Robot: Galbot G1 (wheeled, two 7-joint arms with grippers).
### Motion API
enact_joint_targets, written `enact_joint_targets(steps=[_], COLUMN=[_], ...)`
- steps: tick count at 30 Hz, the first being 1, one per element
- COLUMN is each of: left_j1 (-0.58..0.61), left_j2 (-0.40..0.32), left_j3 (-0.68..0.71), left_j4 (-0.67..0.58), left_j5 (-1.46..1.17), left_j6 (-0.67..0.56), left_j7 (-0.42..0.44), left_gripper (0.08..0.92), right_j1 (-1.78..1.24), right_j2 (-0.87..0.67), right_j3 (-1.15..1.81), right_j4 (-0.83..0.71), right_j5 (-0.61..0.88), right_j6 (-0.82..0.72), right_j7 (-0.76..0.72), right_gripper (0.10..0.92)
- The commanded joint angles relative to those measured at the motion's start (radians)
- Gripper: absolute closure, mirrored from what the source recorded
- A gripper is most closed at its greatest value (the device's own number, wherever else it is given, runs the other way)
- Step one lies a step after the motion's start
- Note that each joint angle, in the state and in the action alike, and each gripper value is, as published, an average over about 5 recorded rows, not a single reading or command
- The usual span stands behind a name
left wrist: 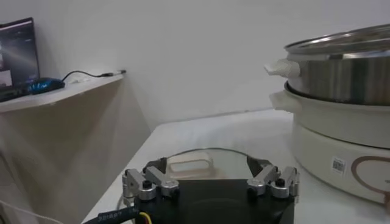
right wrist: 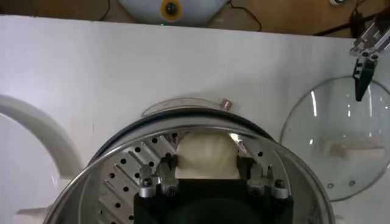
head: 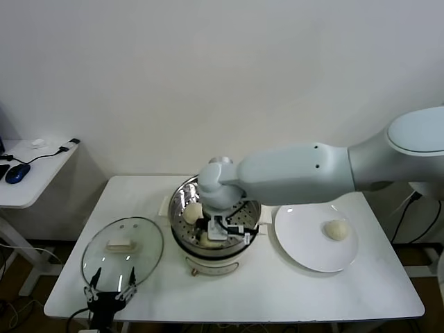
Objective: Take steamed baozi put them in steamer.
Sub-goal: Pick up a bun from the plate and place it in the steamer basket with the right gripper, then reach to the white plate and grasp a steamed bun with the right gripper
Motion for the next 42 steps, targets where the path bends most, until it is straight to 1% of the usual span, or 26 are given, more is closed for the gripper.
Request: enact_joint_targets(steps=[1,3,5,9,13,16,19,22,26,32,37,42], left_j1=[0.001,0.002,0.004,0.007,0.006,0.001,-0.011,-0.018,-0.018,-0.019,-0.012,-0.002], left_j2=[-0.003,-0.004,-0.005,-0.004,-0.004,-0.004,-0.002,0.001,0.004,0.002,-0.002,-0.006], left_j3=[0.002,0.003,0.004,0.004,0.007,0.005,-0.003,-0.008,-0.006,-0.007,-0.014,-0.022], left_j4=[-0.002,-0.003,-0.004,-0.005,-0.004,-0.005,-0.005,-0.006,-0.005,-0.003,-0.004,-0.001], left_j5=[0.001,0.002,0.003,0.004,0.006,0.001,-0.014,-0.026,-0.028,-0.025,-0.022,-0.021], left_j6=[0.001,0.001,0.0,-0.002,-0.004,-0.002,0.004,0.005,0.003,0.004,0.005,0.005], left_j7=[0.0,0.0,0.0,0.0,-0.001,0.0,0.001,0.002,0.003,0.007,0.009,0.009], left_gripper=[0.177,0.177,0.177,0.177,0.177,0.177,0.177,0.177,0.177,0.177,0.177,0.177], right_j1=[-0.001,0.018,0.046,0.119,0.206,0.27,0.313,0.32,0.281,0.131,-0.115,-0.317], right_j2=[-0.006,-0.017,-0.034,-0.09,-0.173,-0.257,-0.354,-0.455,-0.592,-0.721,-0.759,-0.729], right_j3=[0.014,0.022,0.031,0.049,0.05,0.009,-0.066,-0.143,-0.224,-0.222,-0.039,0.139], right_j4=[-0.013,-0.024,-0.035,-0.063,-0.132,-0.184,-0.204,-0.214,-0.23,-0.27,-0.374,-0.517], right_j5=[0.03,0.089,0.158,0.284,0.429,0.549,0.673,0.739,0.721,0.575,0.452,0.367], right_j6=[0.01,0.009,0.009,0.004,-0.021,-0.11,-0.274,-0.392,-0.417,-0.396,-0.373,-0.349], right_j7=[-0.009,-0.021,-0.04,-0.082,-0.131,-0.133,-0.106,-0.086,-0.107,-0.129,-0.136,-0.134], right_gripper=[0.26,0.221,0.208,0.203,0.202,0.203,0.203,0.202,0.203,0.203,0.203,0.202])
